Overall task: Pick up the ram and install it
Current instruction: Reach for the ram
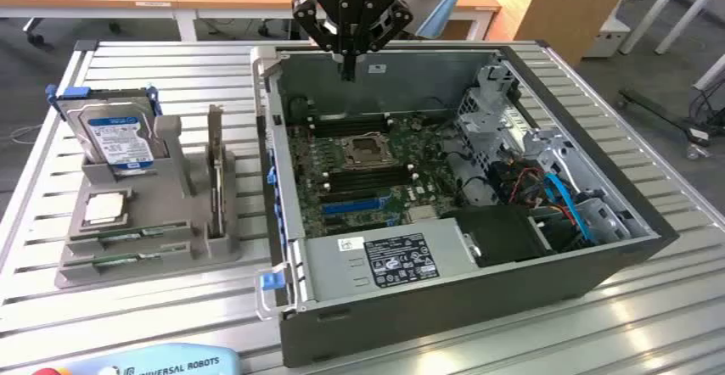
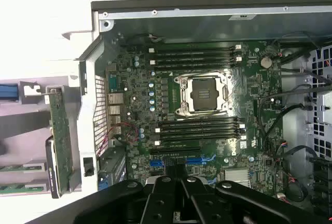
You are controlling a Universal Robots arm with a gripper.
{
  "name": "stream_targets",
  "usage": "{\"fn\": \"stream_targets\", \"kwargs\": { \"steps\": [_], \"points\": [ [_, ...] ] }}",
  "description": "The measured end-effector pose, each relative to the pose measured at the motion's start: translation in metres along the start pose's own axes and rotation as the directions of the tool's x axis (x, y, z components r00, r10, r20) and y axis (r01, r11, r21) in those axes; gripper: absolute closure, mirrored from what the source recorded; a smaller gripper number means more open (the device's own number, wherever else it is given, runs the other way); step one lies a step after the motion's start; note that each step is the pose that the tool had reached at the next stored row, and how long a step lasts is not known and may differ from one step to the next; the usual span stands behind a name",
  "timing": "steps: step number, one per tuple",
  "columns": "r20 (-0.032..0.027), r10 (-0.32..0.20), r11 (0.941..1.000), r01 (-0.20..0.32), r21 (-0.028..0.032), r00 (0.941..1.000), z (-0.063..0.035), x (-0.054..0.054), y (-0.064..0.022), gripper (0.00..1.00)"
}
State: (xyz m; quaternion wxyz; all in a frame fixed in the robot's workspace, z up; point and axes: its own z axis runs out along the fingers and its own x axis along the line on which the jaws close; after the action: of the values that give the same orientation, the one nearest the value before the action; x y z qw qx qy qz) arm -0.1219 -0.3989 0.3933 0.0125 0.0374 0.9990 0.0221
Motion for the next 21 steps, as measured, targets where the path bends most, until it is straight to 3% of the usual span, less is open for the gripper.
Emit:
{"fn": "stream_targets", "kwargs": {
  "steps": [13, 21],
  "points": [
    [0.0000, 0.000, 1.0000, 0.000, 0.0000, 1.0000, 0.0000, 0.000, 0.0000, 0.90],
    [0.0000, 0.000, 1.0000, 0.000, -0.0001, 1.0000, -0.0002, 0.010, -0.0008, 0.90]
  ]
}}
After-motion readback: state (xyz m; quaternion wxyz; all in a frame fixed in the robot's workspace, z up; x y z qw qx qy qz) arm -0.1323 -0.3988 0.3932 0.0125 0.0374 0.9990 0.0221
